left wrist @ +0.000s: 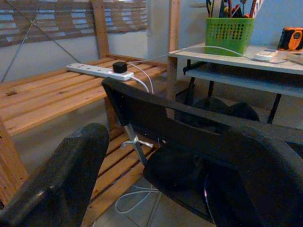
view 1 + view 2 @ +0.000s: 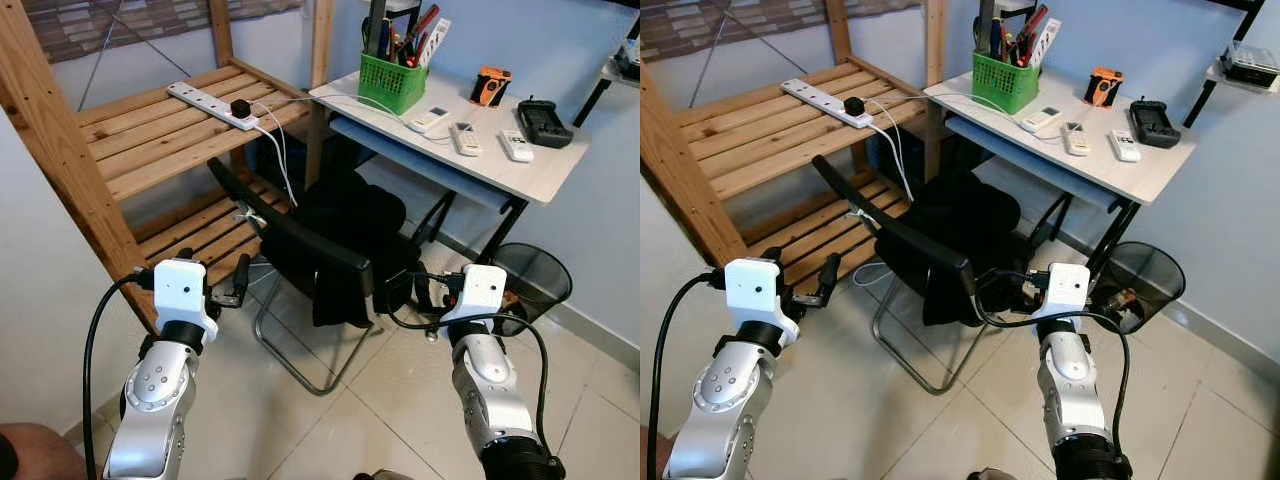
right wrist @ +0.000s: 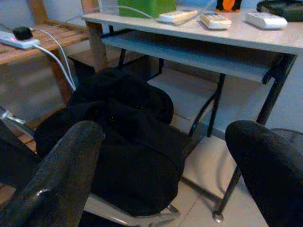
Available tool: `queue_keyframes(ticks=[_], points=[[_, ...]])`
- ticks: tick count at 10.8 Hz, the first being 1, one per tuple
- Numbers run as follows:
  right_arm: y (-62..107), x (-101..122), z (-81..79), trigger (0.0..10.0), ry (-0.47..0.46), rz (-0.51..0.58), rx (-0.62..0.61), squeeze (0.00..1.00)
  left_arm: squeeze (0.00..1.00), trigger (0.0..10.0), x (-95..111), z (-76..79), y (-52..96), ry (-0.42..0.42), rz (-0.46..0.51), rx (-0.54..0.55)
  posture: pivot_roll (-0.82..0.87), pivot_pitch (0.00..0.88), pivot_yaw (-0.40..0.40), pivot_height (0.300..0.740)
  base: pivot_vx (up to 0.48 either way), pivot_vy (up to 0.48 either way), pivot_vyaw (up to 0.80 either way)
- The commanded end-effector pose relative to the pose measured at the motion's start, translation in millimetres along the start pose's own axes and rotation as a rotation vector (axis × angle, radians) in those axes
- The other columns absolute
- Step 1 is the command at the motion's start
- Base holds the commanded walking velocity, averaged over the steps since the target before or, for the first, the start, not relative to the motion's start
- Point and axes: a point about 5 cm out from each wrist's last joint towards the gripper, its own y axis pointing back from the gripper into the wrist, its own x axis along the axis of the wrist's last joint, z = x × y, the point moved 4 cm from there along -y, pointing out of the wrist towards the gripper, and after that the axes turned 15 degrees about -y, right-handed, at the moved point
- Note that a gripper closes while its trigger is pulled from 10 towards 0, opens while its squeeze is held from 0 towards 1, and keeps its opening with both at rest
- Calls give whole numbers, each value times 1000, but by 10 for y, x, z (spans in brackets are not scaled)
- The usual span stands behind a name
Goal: Clean up the room
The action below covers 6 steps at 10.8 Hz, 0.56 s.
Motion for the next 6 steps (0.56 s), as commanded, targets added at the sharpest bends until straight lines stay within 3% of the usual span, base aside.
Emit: queue_keyframes(ticks=[1, 6], points=[[2, 27, 20, 10000, 6, 6, -9, 141, 0, 10000, 41, 21, -3, -11, 14, -18, 96, 18, -13, 740, 0, 0, 0], [5, 20, 13, 10000, 13, 3, -3, 145, 0, 10000, 42, 21, -4, -12, 14, -19, 96, 18, -13, 740, 0, 0, 0]])
